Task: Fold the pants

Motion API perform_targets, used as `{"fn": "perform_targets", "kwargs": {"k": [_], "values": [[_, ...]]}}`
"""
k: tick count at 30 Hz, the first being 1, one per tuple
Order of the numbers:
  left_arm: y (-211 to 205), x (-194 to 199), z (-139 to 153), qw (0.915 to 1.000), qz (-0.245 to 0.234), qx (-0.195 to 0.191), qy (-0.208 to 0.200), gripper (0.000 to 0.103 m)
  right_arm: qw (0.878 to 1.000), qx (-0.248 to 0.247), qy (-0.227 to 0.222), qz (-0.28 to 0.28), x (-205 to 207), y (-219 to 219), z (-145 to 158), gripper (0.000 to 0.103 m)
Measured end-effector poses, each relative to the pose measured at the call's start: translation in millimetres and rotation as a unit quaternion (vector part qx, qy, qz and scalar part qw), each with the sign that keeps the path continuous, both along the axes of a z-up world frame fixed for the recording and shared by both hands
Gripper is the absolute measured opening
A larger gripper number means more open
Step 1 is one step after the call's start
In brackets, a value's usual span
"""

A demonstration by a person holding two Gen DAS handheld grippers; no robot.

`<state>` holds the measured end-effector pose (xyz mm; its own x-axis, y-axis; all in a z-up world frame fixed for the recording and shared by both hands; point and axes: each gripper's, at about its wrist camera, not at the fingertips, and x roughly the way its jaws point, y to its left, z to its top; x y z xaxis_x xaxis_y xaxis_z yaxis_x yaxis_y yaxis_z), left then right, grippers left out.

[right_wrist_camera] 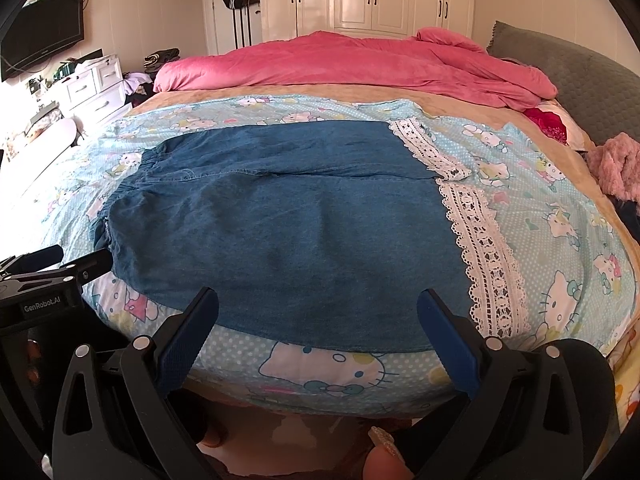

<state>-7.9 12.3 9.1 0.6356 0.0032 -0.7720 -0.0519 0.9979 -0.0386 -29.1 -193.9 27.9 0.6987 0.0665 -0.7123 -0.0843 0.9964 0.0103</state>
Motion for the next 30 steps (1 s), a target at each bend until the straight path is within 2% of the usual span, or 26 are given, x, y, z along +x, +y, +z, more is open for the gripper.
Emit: {"fn": "perform_targets", "kwargs": {"k": [30], "values": [[-1.5, 0.2, -2.9, 1.0, -0.001, 0.001, 0.0, 0.095, 1.0, -0.004, 0.002, 0.005, 0.2, 1.9, 0.8, 0.099]]}}
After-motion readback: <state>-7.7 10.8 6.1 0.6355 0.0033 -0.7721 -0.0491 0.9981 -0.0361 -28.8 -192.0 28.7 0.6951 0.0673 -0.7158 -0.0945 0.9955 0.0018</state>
